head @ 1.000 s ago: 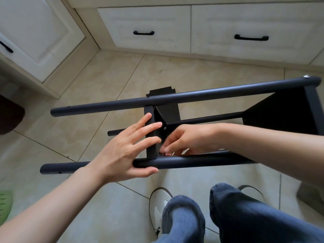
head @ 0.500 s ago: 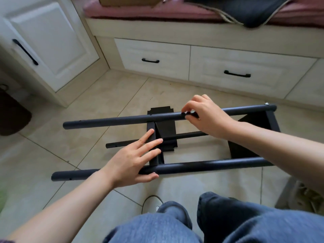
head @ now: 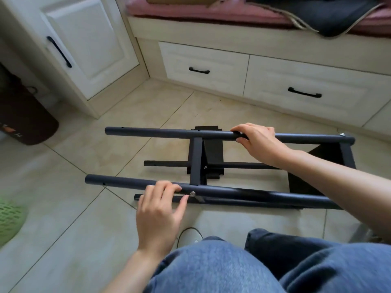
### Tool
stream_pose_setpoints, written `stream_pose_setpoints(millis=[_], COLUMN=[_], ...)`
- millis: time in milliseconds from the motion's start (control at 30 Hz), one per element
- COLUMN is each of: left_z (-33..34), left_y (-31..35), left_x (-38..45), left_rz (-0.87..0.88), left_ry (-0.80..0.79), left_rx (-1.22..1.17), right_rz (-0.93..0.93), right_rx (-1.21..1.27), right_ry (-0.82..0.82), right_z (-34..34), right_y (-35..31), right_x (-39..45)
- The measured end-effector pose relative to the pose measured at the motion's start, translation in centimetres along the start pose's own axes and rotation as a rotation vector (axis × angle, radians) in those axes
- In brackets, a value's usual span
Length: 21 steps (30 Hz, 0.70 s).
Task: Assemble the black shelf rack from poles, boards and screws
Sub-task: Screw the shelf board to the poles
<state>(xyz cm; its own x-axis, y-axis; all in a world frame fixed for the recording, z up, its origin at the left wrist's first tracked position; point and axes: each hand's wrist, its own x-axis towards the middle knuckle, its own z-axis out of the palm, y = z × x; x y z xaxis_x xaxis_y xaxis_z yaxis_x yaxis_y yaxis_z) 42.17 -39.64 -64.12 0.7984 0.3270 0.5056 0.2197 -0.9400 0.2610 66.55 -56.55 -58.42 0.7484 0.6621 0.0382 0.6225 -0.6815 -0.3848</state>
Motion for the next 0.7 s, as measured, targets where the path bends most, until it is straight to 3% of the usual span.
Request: stream_pose_setpoints(millis=[133,233,300,500,700], left_z=[-0.7,-0.2,0.3,1.4,0.9], left_y=[1.3,1.7,2.4,4.1,6.0], left_x=[0.0,1.1,1.7,3.2,6.6], left_rz=[-0.617,-1.072,-1.263,-1.426,-1.294], left_ry=[-0.236,-0.348,-0.343,-0.17,-0.134], left_rx=[-0.327,-0.786,-1.064,-1.399,-1.452], right_rz=[0.006,0.012,0.015,0.026,0.1], right_rx=[0.002,0.01,0.016,0.035,0.081], right_ry=[0.031,0.056,0.066,0.065,0.107], right_z=[0.3,0.6,0.6,-0.2,-3.3], right_y=[0.0,0.1,0.2,0.0,0.7], right_x=[0.1,0.1,0.1,-0.3,-0.8])
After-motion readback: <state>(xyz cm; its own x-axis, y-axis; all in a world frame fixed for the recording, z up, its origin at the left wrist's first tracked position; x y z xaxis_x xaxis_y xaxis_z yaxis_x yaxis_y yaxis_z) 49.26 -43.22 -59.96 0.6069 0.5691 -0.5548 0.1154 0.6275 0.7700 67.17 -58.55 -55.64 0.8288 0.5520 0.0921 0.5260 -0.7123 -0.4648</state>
